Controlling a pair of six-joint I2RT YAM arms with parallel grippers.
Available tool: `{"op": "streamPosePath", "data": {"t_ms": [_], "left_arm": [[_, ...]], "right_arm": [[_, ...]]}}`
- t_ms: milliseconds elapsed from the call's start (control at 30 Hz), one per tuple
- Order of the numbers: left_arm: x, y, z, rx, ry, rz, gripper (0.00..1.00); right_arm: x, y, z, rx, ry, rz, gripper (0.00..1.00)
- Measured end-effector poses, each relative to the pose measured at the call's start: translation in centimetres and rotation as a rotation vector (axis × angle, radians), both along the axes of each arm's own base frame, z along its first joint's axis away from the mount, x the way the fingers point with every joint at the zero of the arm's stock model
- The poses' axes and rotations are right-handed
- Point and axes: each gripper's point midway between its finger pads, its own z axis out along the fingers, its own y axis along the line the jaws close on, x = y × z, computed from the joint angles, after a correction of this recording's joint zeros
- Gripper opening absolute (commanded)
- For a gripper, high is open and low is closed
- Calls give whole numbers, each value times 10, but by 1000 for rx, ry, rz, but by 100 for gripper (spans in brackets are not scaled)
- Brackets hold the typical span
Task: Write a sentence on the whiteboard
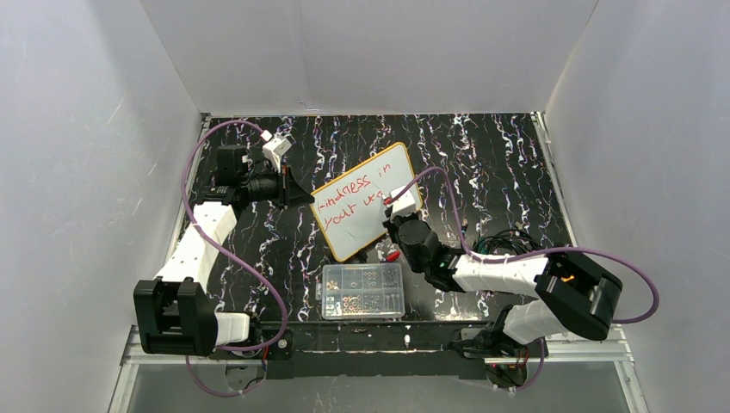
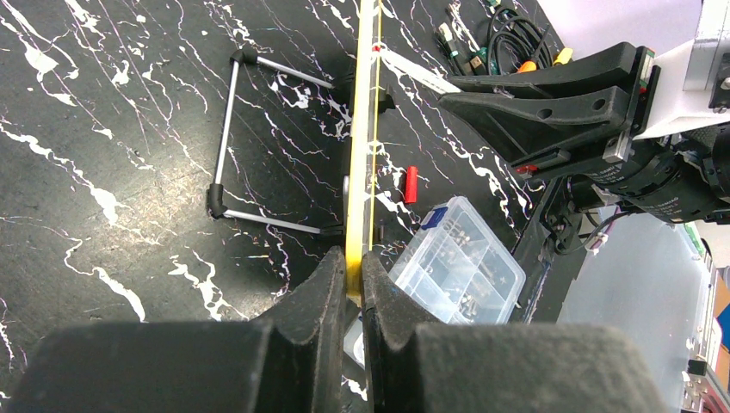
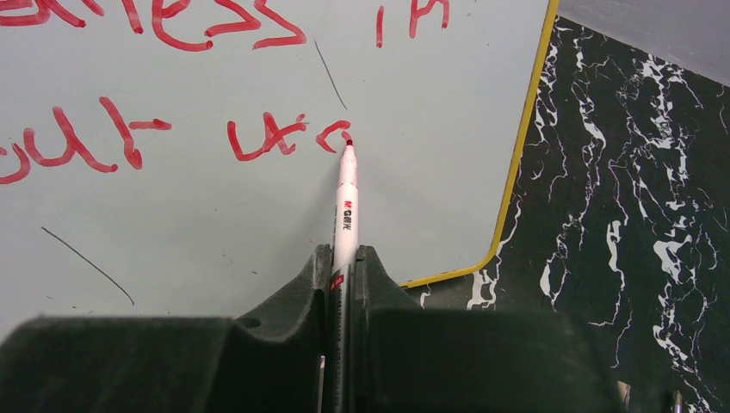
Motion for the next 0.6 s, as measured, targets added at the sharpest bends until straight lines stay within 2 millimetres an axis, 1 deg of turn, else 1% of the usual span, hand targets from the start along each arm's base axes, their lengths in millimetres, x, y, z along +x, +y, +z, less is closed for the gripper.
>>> {"op": "streamPosePath", "data": {"t_ms": [600], "left_arm": [[0,0,0,0,0,-1,0]], "right_arm": [[-8,5,3,17,21,43,1]]}}
